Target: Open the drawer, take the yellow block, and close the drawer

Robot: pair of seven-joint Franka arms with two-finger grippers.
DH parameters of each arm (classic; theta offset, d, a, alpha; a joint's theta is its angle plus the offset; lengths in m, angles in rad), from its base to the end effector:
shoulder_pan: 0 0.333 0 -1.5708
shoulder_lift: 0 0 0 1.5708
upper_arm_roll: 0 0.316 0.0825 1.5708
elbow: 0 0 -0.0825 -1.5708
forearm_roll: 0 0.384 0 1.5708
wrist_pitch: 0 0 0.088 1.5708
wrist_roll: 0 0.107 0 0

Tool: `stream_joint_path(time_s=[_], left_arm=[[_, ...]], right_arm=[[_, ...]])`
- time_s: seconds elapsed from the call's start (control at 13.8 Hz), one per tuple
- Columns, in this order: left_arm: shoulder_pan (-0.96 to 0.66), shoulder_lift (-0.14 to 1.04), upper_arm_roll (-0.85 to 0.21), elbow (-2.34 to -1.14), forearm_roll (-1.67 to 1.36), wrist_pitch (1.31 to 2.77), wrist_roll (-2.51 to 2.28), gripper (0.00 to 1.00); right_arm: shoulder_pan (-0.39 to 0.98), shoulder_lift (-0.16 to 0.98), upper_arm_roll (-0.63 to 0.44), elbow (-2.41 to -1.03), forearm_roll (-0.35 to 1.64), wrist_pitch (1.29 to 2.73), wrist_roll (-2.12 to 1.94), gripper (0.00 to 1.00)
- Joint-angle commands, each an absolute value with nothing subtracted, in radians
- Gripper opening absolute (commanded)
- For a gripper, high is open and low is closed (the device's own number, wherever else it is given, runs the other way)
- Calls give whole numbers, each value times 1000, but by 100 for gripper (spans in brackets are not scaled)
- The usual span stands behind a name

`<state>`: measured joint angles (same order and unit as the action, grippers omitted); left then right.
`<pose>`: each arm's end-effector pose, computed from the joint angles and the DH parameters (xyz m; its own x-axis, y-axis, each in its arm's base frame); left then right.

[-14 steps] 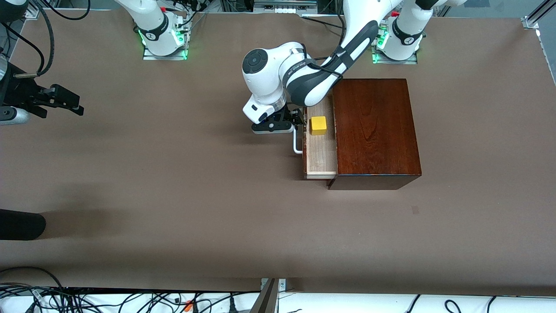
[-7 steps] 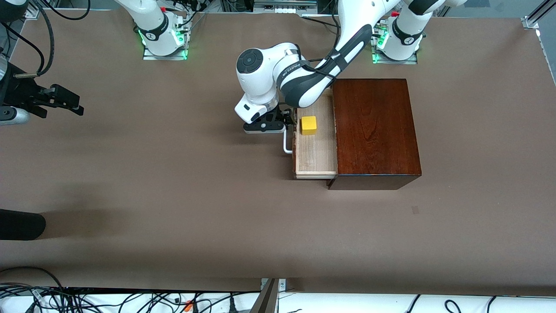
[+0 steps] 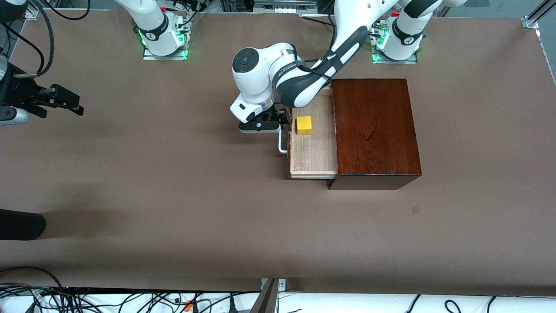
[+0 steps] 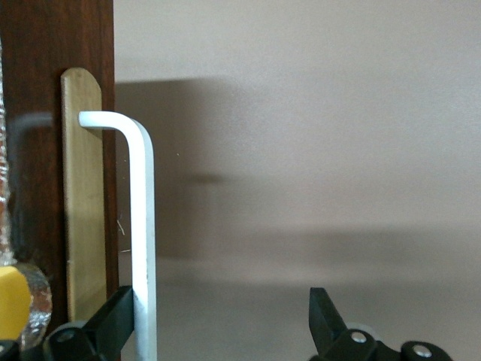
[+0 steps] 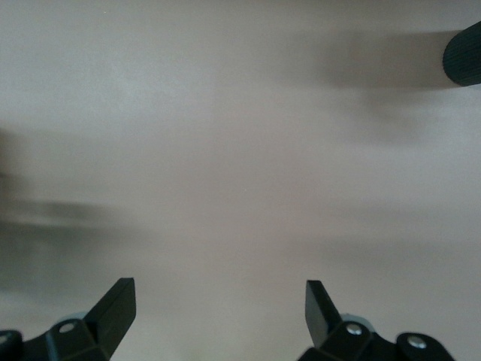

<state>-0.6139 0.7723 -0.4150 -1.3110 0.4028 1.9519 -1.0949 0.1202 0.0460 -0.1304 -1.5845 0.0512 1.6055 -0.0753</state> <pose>0.4576 -0.5722 0.2986 0.9993 -0.0023 0.0371 0.0013 -0.9954 -0.0957 0.5704 0.0011 0.5955 0.9978 0.0632 -0.0212 0.0622 -0.9970 -0.0468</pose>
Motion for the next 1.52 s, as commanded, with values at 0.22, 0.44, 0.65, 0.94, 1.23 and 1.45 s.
stream_joint_path(time_s=[0.22,0.44,0.65,0.94,1.23,1.45], left_arm=[[-598,727,-437,-1241,331,1840,-1071,100],[-545,632,-437,-1243,232,1751,-967,100],[-418,500,-437,-1261,120,1646,-850,100],[-235,385,-437,-1288,35,1542,-678,100],[-128,327,-437,-1327,29,1539,-638,100],[-68,290,-417,-1353,28,1536,-562,100]], right_arm=[[110,48,-126,-1572,57,1601,-74,100],[110,48,-126,-1572,57,1598,-74,100],[115,48,-124,-1572,55,1592,-74,100],[121,55,-120,-1572,58,1601,-74,100],[165,75,-114,-1572,58,1608,-72,100],[218,77,-114,-1572,58,1609,-71,100]])
